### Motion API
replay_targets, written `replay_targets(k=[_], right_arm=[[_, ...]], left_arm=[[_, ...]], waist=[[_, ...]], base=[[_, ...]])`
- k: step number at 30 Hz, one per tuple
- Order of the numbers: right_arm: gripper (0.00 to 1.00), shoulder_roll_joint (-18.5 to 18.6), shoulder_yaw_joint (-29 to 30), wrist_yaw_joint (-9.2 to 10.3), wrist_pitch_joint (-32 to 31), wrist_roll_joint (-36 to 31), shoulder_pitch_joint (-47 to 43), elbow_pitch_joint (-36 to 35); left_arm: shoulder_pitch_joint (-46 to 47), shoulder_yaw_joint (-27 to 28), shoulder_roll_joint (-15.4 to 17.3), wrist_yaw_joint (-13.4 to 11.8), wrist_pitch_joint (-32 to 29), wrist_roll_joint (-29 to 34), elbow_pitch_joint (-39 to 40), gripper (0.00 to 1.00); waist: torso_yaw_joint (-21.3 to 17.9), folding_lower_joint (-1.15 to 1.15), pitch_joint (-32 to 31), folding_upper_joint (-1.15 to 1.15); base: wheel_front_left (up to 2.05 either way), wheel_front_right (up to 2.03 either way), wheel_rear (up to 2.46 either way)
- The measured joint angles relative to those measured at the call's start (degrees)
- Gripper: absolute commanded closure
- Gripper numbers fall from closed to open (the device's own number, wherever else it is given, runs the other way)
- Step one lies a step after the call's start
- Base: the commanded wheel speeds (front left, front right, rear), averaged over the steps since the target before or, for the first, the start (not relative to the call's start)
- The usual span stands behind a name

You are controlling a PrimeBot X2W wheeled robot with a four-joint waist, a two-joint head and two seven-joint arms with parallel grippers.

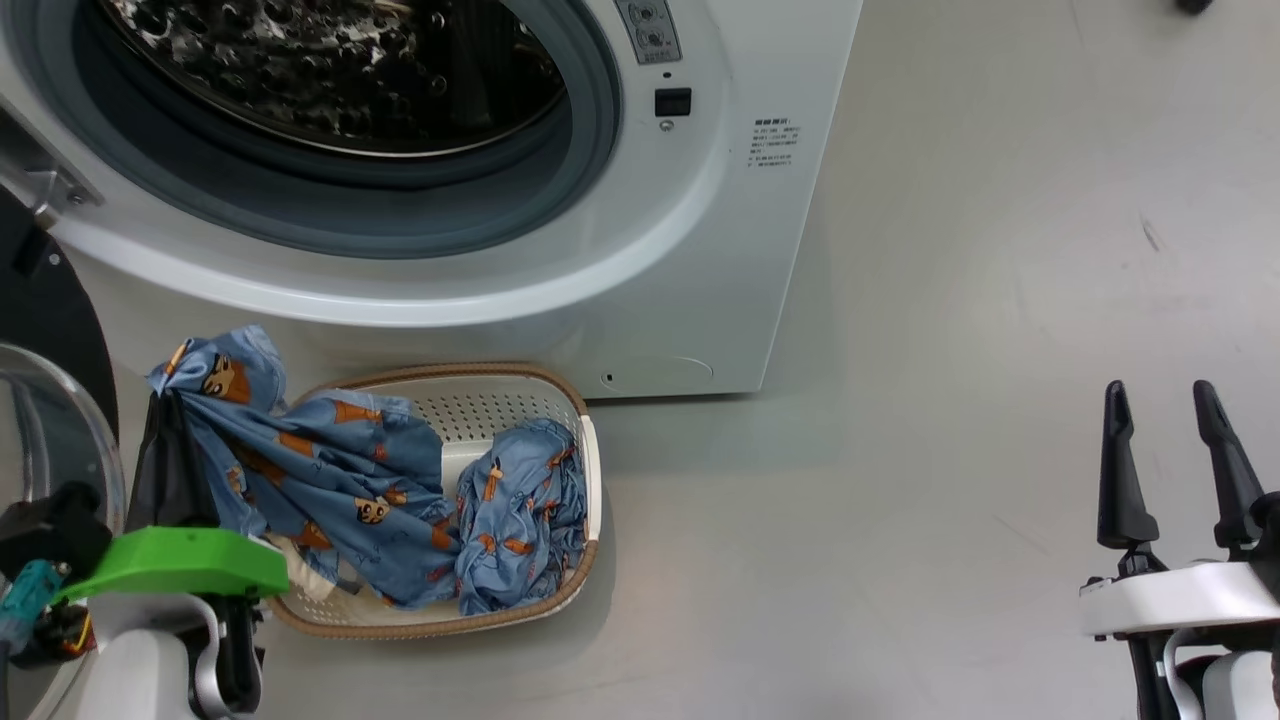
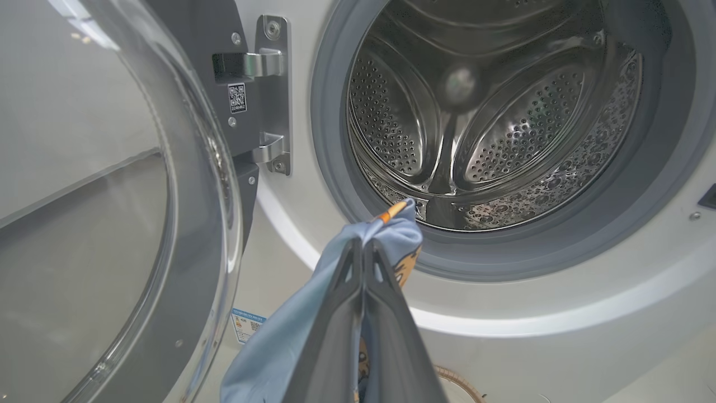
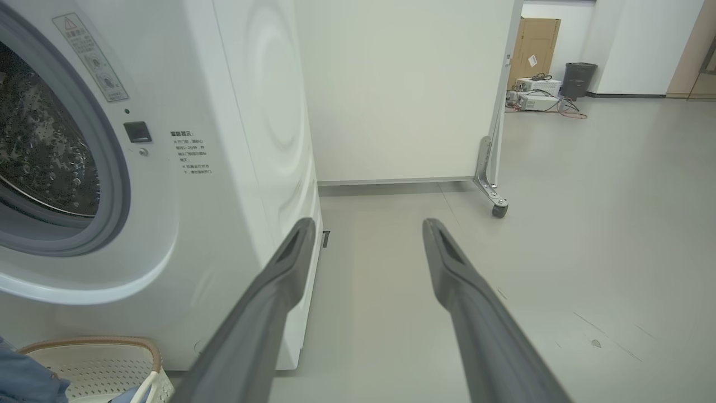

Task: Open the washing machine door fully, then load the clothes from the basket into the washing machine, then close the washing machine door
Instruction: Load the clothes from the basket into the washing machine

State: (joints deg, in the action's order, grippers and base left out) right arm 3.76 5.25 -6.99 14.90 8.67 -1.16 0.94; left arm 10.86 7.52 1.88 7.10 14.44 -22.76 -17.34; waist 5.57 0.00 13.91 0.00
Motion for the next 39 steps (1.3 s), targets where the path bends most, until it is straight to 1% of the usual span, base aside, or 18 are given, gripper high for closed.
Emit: replay_targets(k=[6, 14, 20, 30, 34, 39], right_arm=[[0.0, 0.9, -1.5, -0.01, 0.0, -1.7, -2.8, 0.9], [0.0, 0.5, -2.7, -0.02, 0.0, -1.6, -8.7, 2.3], [0.0, 0.4, -3.7, -0.02, 0.0, -1.2, -11.4, 2.2], [0.0, 0.8, -6.2, -0.02, 0.0, -1.0, -12.2, 1.0], [0.0, 0.9, -6.6, -0.02, 0.0, -0.7, -12.2, 0.5], [0.0, 0.9, -8.6, -0.02, 0.0, -0.7, -12.1, 0.2]], left_arm=[[-7.3, 0.1, 0.0, 0.0, 0.0, 0.9, 3.3, 1.0], [-16.2, -0.2, 0.0, -0.1, 0.0, 2.8, 7.7, 1.0], [-21.2, -0.3, 0.1, -1.1, 0.0, 2.8, 11.3, 1.0], [-25.0, -1.0, 0.1, -2.2, 0.0, 1.9, 17.2, 1.0], [-26.0, -1.6, 0.3, -2.2, 0.0, 1.2, 19.5, 1.0], [-25.9, -2.3, 0.4, -2.2, -0.1, -0.1, 21.9, 1.0]], waist=[[1.0, 0.0, -5.1, 0.0], [1.3, 0.0, -11.7, 0.0], [1.0, 0.0, -15.4, 0.0], [-0.3, 0.0, -16.5, 0.0], [-1.2, 0.0, -16.1, 0.0], [-2.6, 0.0, -15.3, 0.0]], base=[[0.0, 0.0, 0.0], [0.0, 0.0, 0.0], [0.0, 0.0, 0.0], [0.0, 0.0, 0.0], [0.0, 0.0, 0.0], [0.0, 0.0, 0.0]])
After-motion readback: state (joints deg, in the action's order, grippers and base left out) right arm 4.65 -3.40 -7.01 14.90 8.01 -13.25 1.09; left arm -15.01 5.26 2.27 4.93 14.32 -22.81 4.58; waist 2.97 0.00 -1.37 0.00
